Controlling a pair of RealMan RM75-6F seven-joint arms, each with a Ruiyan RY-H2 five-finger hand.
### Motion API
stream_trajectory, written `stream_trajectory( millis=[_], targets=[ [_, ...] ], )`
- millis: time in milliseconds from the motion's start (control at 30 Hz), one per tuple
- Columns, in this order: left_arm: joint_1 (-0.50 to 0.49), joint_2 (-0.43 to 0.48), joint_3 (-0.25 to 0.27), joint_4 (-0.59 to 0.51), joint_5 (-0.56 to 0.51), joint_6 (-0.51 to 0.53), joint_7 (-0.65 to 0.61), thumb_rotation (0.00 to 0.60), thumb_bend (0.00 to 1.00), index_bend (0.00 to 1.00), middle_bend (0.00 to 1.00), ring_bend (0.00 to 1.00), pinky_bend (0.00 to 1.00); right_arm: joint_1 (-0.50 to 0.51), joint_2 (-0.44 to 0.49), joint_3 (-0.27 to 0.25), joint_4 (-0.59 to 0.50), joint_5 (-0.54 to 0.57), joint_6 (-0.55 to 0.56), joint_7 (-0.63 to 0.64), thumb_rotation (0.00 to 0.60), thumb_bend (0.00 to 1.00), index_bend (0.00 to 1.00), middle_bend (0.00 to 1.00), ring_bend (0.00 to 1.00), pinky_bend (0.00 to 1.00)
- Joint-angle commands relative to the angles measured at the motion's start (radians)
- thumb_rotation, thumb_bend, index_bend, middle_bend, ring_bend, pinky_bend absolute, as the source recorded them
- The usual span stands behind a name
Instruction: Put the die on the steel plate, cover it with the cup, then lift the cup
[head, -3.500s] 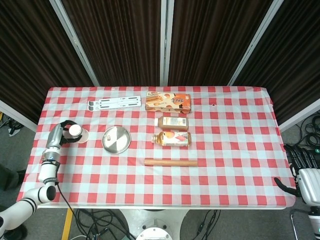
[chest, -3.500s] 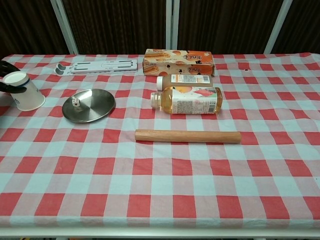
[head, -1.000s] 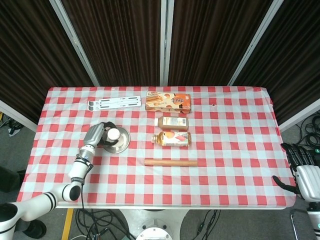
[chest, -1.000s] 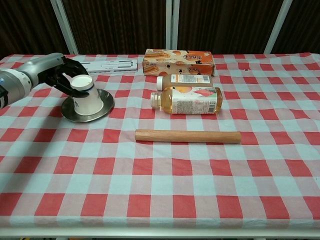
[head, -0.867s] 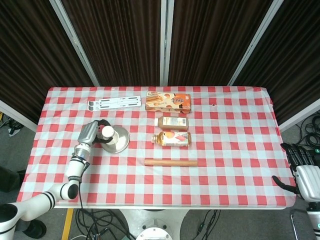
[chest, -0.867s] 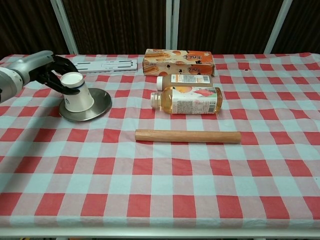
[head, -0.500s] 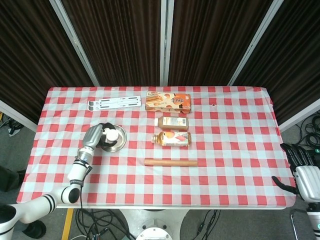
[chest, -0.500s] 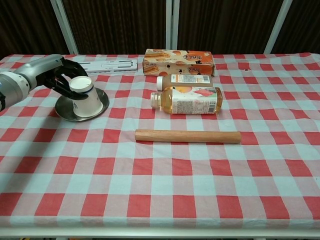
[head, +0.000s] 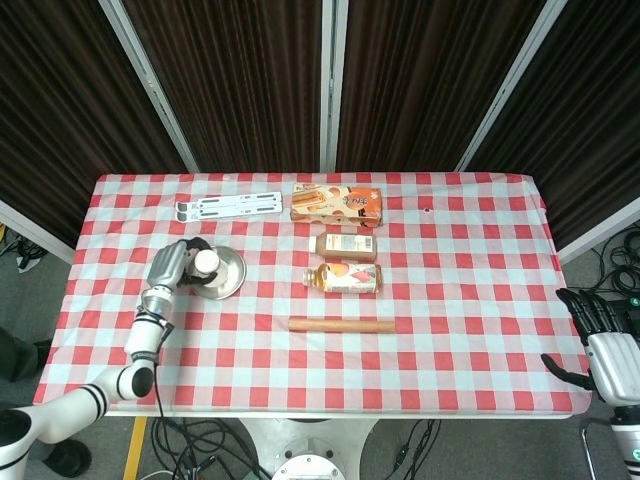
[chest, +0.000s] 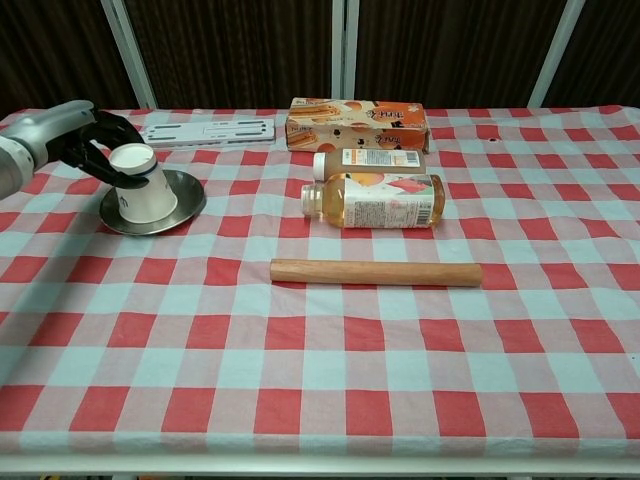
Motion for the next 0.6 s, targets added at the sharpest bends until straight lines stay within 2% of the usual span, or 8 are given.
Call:
stream_trajectory(
  millis=[33,167,467,600],
  targets=[
    [0.003,0.01,0.009,-0.059,0.036,0.006,-0.025,0.6,0.33,0.53,0.47,0.28,0.32,-0.001,0.0,-0.001,-0.001,0.0,0.001,-0.002,0.6,0.12,0.0,0.09,0.0,0.0],
    [-0.008,0.017,0.02,-0.094,0.069,0.004,-0.027,0.6,0.33,0.53,0.47,0.28,0.32,-0.001,0.004,0.0,-0.006,0.001,0.002,-0.007,0.6,0.12,0.0,0.09,0.0,0.0],
    [-0.017,-0.005,-0.015,0.039,-0.015,-0.011,0.002,0.6,0.33,0.53,0.47,0.28,0.32,0.0,0.004,0.0,-0.009,0.003,-0.001,-0.008,0.6,0.12,0.0,0.09,0.0,0.0],
    [-0.003,0.01,-0.02,0.015,-0.026,-0.018,-0.02,0.6,0.33,0.53,0.47,0.28,0.32,0.001,0.002,-0.002,-0.005,0.002,-0.003,-0.005,0.6,0.12,0.0,0.09,0.0,0.0]
  ],
)
